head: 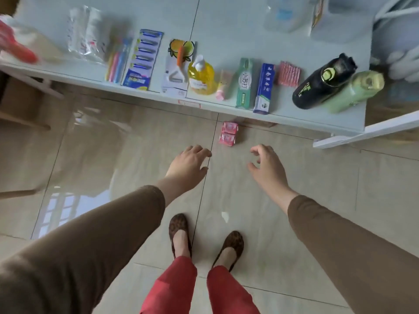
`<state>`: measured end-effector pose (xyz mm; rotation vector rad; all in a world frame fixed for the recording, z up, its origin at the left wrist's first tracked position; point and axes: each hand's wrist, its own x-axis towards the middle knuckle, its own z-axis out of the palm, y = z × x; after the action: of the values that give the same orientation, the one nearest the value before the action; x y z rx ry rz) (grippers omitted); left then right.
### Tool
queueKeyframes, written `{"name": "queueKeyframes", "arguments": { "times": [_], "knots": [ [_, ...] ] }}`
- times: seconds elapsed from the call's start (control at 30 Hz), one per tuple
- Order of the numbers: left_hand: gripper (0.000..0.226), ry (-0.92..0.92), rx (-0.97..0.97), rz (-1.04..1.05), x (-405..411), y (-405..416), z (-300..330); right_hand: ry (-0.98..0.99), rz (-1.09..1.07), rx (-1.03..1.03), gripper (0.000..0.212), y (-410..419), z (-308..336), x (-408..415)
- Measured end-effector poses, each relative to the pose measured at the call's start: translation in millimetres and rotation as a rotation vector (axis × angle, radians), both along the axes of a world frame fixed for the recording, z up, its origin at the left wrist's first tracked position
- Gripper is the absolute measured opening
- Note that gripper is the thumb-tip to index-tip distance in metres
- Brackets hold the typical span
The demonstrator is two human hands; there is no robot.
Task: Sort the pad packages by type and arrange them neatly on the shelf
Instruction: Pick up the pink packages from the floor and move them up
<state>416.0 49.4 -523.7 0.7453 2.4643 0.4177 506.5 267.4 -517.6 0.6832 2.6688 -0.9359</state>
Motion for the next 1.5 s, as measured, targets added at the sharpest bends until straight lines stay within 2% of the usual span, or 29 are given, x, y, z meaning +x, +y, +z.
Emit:
{"name": "queueKeyframes", "arguments": {
  "times": [0.17, 0.4, 0.63, 0.83, 0.93, 1.07, 1.23, 1.37, 1.5],
  "knots": [
    [0.049, -0.023, -0.041, 0.039, -15.0, 16.4, -122.7, -0.124, 0.014, 0.000, 0.054, 5.2, -129.3, -4.3],
    [0.055, 0.012, 0.000, 0.036, -55.9, 40.8, -253.9, -0.113, 0.084, 0.064, 0.071, 13.9, -268.0, -39.0],
    [0.057, 0.044, 0.069, 0.065, -99.9, 70.6, -331.9, -0.065, 0.069, 0.129, 0.075, 18.8, -343.8, -95.7],
    [0.054, 0.079, 0.130, 0.054, -142.3, 119.5, -363.1, -0.054, 0.107, 0.261, 0.062, 17.3, -382.9, -112.9],
    [0.059, 0.081, 0.120, 0.039, -157.1, 147.4, -377.8, 0.016, 0.163, 0.323, 0.057, 15.4, -395.1, -109.7],
    [0.074, 0.061, -0.012, 0.002, -156.2, 171.1, -402.3, 0.022, 0.182, 0.308, 0.059, 22.3, -405.4, -90.4],
    [0.060, 0.042, -0.014, 0.082, -124.7, 155.3, -406.5, 0.020, -0.012, 0.045, 0.054, 43.4, -388.0, -51.7],
    [0.066, -0.043, 0.076, 0.167, -80.6, 101.9, -350.4, 0.002, -0.105, -0.054, 0.055, 41.1, -328.1, -14.6],
    [0.067, -0.132, 0.177, 0.224, -44.3, 50.0, -238.6, 0.054, -0.105, -0.105, 0.056, 23.6, -220.6, 3.2]
  ]
}}
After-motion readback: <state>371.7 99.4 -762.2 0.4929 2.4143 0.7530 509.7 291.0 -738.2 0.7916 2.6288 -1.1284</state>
